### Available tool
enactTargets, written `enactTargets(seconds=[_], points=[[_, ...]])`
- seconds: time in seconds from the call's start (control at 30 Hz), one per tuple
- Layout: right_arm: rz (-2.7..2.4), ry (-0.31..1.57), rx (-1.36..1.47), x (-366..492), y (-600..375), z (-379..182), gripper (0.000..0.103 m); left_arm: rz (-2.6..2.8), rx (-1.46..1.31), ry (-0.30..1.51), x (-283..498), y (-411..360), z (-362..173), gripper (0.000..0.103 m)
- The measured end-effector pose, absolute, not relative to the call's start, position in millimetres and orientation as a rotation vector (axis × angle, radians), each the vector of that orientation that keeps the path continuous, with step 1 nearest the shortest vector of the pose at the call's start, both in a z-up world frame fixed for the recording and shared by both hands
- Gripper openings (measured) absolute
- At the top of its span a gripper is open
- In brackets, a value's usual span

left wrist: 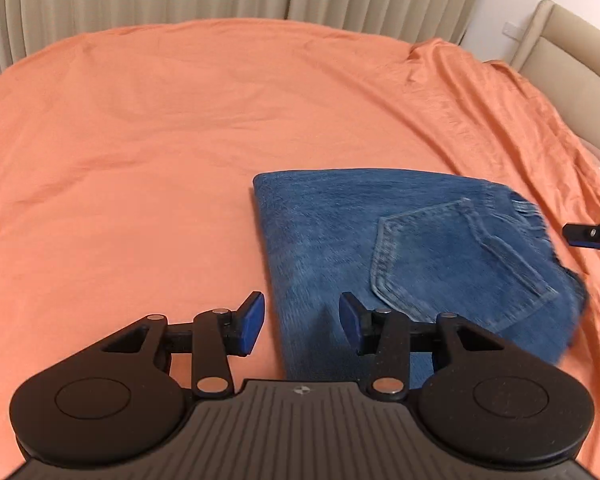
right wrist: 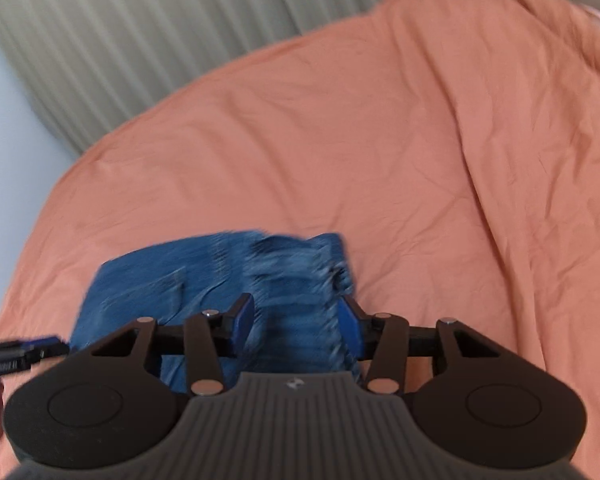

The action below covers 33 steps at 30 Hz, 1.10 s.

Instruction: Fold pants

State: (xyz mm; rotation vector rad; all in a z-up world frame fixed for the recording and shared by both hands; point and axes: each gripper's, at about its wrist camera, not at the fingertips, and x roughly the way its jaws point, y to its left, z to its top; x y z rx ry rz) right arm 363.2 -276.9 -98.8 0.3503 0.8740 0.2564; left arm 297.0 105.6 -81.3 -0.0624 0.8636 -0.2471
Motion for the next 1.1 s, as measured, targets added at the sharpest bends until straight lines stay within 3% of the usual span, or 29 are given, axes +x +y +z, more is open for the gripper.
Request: enactTargets(seconds=[0.03,0.1,0.23,0.37,0.6,0.63,0.67,0.7,0.8,0.93,1.1], points=[[0.266,0.857,0.331,350.3,-273.1,-94.1,0.032,-0.253,-0.065,0.859,287.6,107.6,-77.6,0.051],[0.27,0.827,0.293,325.6,-266.2,-86.2,0.029,-0.256,-0.047,0.856,270.8,107.8,-70.5,0.051],[0.264,0.743,0.269,283.0,-245.7,-96.3,0.028,-0.281,0.053,0.859,236.4,95.2,-58.9,0.053],[0.225,0.725,0.235,274.3,-233.3,-125.6,0.025,-0.329,0.136,0.879,204.3,76.4,-60.3,0.063],[0.255,0.749,0.354,286.0,-253.2,-148.8,0.021,-0.334,0.432,0.88,175.2,30.9,-99.7,0.071],[0.258,0.744,0.365,285.3,-254.4,-151.5,0.021,-0.298,0.465,0.868,177.4,28.4,-104.6,0.069],[0.261,0.742,0.37,285.2,-254.8,-154.2,0.021,-0.273,0.483,0.864,180.0,27.7,-107.7,0.06],[0.265,0.74,0.375,285.3,-255.5,-154.9,0.021,-0.267,0.476,0.868,183.7,29.1,-107.7,0.04],[0.273,0.75,0.403,289.1,-260.1,-156.1,0.016,-0.287,0.471,0.876,184.4,31.0,-98.2,0.018],[0.275,0.771,0.442,291.3,-267.2,-159.2,0.013,-0.315,0.673,0.86,170.4,27.6,-92.6,0.014],[0.277,0.807,0.385,293.4,-258.3,-166.4,0.009,-0.298,0.626,1.002,183.8,44.1,-128.6,0.013]])
